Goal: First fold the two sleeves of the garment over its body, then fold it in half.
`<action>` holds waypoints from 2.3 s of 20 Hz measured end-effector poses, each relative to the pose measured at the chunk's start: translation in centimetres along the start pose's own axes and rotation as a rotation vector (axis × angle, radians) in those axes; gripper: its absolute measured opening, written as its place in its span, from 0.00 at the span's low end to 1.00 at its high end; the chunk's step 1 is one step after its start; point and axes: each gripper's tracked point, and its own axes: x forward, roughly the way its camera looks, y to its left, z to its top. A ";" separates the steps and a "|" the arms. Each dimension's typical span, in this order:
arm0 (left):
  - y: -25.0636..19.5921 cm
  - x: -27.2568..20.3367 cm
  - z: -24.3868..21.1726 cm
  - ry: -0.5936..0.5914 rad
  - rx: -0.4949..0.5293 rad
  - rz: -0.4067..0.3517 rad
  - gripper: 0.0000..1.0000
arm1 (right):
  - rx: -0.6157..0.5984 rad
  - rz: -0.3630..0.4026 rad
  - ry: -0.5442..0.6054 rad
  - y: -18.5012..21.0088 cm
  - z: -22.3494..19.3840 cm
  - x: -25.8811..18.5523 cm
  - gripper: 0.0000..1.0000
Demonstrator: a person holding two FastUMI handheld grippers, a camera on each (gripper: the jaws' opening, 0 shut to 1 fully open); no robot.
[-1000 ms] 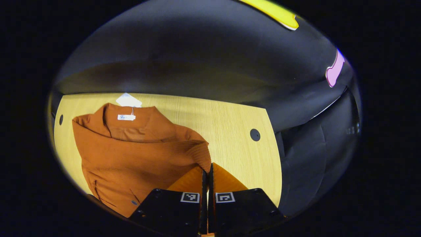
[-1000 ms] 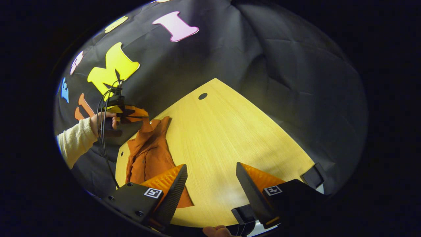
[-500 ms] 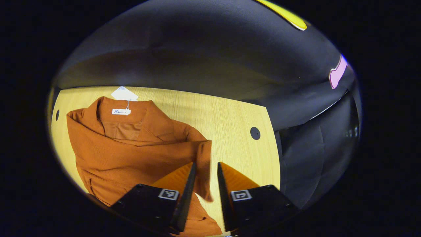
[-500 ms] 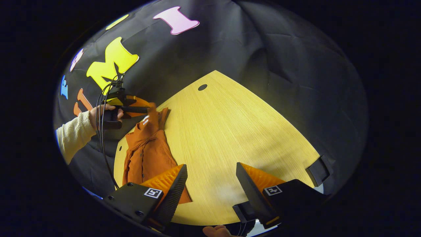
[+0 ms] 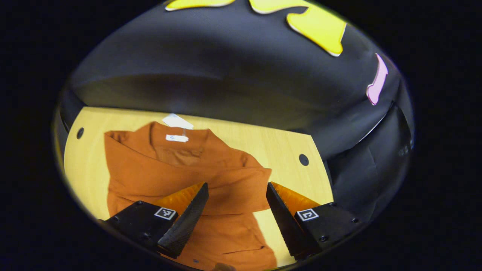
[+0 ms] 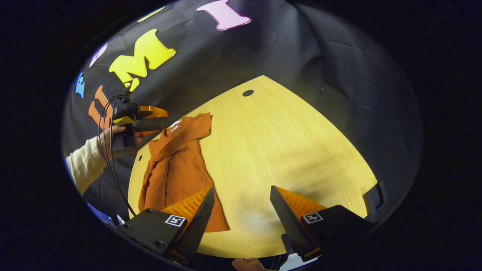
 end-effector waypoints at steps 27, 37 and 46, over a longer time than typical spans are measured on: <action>28.2 -20.3 -28.2 0.330 -0.013 0.272 1.00 | -0.227 -0.042 0.334 6.2 -10.5 7.5 0.96; 25.6 -21.3 -27.2 0.760 -0.034 -0.103 0.90 | 0.085 0.205 0.677 6.3 -11.6 6.6 0.94; 24.3 -19.2 -26.3 0.810 -0.093 -0.191 0.41 | 0.142 0.306 0.812 8.7 -14.5 6.0 0.75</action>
